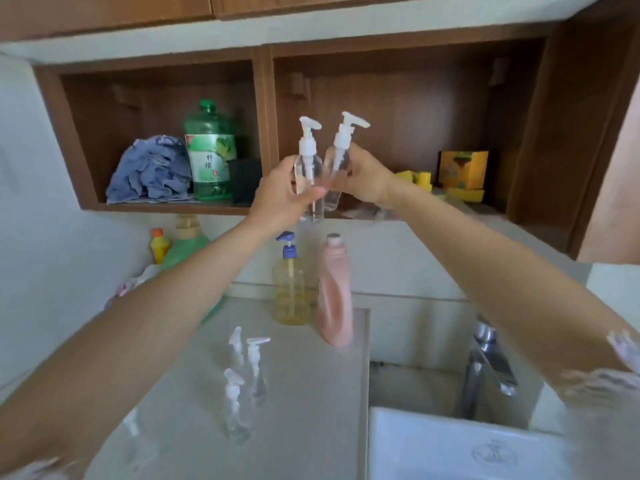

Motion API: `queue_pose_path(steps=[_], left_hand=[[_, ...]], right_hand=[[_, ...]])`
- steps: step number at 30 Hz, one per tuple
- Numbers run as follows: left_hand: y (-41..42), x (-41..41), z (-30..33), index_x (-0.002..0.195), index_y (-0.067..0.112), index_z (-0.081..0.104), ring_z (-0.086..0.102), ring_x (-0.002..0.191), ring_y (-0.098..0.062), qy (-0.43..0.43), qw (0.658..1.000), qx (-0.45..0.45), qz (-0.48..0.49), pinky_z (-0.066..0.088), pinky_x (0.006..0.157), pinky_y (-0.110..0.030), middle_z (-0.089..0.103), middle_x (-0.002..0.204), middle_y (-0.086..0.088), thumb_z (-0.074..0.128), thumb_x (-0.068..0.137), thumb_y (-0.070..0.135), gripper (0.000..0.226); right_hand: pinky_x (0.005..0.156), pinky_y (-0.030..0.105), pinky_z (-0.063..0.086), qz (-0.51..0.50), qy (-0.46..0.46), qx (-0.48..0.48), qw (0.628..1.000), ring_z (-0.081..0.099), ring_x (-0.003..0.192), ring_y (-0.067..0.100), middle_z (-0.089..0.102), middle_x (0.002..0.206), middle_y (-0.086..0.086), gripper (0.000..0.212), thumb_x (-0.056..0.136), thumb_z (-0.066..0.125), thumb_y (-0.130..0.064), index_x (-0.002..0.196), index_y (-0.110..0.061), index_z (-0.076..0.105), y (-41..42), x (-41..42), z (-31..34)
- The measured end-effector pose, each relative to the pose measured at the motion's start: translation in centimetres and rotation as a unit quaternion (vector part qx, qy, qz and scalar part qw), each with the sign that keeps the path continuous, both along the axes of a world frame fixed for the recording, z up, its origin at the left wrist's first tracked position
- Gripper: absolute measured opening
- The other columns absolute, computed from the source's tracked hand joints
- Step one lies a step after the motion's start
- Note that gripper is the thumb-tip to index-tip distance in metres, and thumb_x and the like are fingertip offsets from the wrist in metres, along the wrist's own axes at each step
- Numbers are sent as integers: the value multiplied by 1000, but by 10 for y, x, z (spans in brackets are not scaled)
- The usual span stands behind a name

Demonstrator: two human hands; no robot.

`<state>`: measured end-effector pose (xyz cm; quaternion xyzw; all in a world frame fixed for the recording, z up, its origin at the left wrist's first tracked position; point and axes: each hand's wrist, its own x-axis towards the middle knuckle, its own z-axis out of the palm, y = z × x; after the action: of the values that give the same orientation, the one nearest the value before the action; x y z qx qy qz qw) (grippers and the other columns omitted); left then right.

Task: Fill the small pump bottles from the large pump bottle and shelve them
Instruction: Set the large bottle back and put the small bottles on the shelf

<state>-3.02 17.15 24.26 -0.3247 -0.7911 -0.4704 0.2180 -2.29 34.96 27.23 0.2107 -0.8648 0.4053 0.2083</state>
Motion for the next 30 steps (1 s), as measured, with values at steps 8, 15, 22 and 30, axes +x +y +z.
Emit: queue_pose_path(steps=[8,15,22,30], left_hand=[[54,-94,37,122,13,52,59,106,-25,-4,972,-147,183,45,82,-32,63,118,-6,71,84,31,46],[75,-140,17,127,9,43,58,113,-30,-57,963,-105,240,47,93,-40,61,122,-11,67,88,22,48],[90,-164,11,131,5,32,60,109,-38,-33,923,-209,321,49,90,-44,57,123,-22,66,89,19,56],[99,-181,7,140,7,22,59,104,-38,10,890,-269,368,49,84,-43,57,118,-23,53,91,1,58]], right_hand=[[95,42,51,-109,-83,102,985,62,101,22,66,106,4,32,80,74,-11,110,-16,63,31,-130,20],[93,36,46,-138,-104,109,979,55,118,27,57,128,6,66,79,78,-20,136,-17,44,37,-178,6],[68,31,61,-225,-109,185,951,70,77,22,67,101,9,26,85,71,-8,109,-8,63,28,-197,12],[73,24,52,-199,-149,100,963,65,95,26,62,105,10,19,85,67,-1,100,-5,58,23,-218,13]])
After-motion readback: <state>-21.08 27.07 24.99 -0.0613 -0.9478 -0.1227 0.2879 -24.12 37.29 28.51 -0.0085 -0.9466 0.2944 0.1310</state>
